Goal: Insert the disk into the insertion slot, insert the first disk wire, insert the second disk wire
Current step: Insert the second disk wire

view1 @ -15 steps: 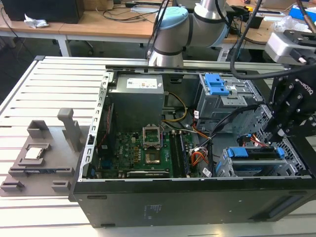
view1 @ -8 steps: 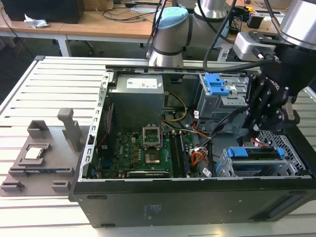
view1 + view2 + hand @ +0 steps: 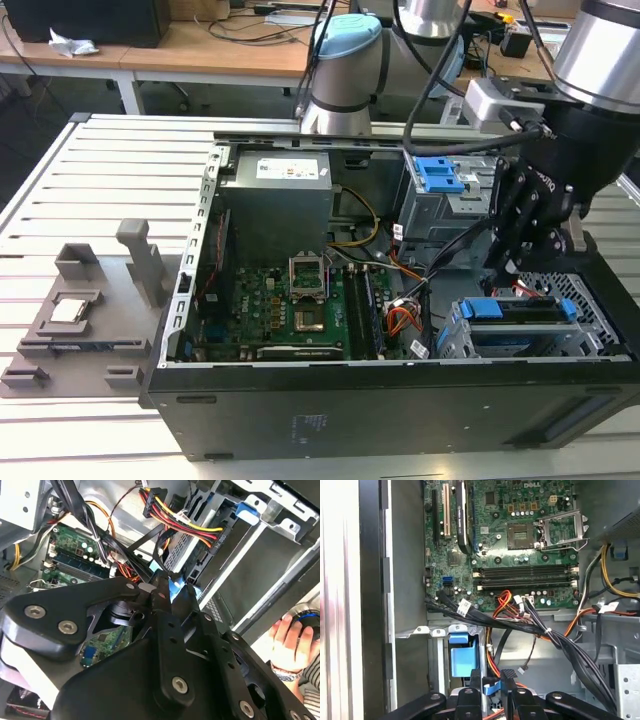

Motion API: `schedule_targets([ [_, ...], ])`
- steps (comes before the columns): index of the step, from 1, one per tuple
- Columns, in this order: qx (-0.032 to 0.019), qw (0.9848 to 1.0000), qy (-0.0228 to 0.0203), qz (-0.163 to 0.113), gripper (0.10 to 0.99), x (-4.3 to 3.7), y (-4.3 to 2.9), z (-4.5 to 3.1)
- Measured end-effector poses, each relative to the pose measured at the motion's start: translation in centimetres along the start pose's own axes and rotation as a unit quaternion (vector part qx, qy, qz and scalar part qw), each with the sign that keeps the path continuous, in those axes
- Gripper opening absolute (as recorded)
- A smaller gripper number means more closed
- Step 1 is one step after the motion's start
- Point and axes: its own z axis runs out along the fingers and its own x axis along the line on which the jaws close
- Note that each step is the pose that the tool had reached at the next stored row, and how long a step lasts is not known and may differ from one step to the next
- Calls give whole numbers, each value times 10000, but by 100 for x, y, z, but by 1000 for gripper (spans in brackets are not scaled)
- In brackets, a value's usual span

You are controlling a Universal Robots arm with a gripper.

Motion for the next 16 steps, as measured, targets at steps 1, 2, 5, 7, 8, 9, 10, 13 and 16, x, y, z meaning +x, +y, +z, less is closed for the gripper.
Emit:
schedule_targets([
  [1,24,9997,96,-204,302,-1,0,14],
  [2,33,9995,131,-282,302,-2,-1,18],
  [5,34,9995,138,-289,302,-1,-1,18],
  [7,34,9995,138,-288,302,-2,-1,18],
  [8,34,9995,137,-289,286,-2,-1,18],
  [9,34,9995,138,-289,157,-2,-1,18],
  [10,34,9995,137,-289,141,-2,-1,18],
  [13,34,9995,137,-289,141,-2,-1,18],
  [16,34,9995,137,-289,141,16,-1,20],
])
